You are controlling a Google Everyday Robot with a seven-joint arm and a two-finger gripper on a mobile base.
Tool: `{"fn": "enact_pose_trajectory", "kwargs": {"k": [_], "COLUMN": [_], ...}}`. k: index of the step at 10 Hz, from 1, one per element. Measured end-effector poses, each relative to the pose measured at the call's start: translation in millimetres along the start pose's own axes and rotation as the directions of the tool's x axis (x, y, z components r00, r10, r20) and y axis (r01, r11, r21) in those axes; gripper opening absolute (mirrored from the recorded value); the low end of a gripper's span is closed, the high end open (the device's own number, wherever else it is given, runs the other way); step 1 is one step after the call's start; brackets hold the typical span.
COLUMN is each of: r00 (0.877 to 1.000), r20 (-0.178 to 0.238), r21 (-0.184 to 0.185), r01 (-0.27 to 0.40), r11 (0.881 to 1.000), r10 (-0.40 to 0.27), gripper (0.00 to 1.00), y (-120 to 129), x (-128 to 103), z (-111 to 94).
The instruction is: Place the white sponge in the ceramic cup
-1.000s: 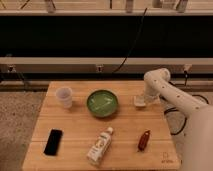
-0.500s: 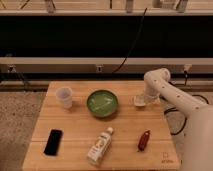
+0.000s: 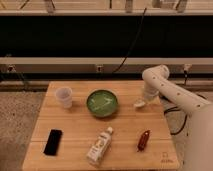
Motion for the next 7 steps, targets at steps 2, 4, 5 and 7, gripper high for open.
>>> {"fn": "enact_pose_trajectory", "kwargs": {"k": [2, 4, 5, 7], "r00": [1.0, 0.999, 0.998, 0.996], "r20": [-0.007, -0.005, -0.005, -0.006], "r21": [0.003, 0.002, 0.003, 0.008], "r01": [0.02, 0.054, 0.067, 0.09], "r11": [1.0, 0.999, 0.998, 0.996], "r10": [-0.02, -0.054, -0.067, -0.09], "gripper": [0.0, 0.0, 0.0, 0.0], "y": [-4, -5, -6, -12], "x": [-6, -13, -19, -32], "z": [-11, -20, -23, -34]}}
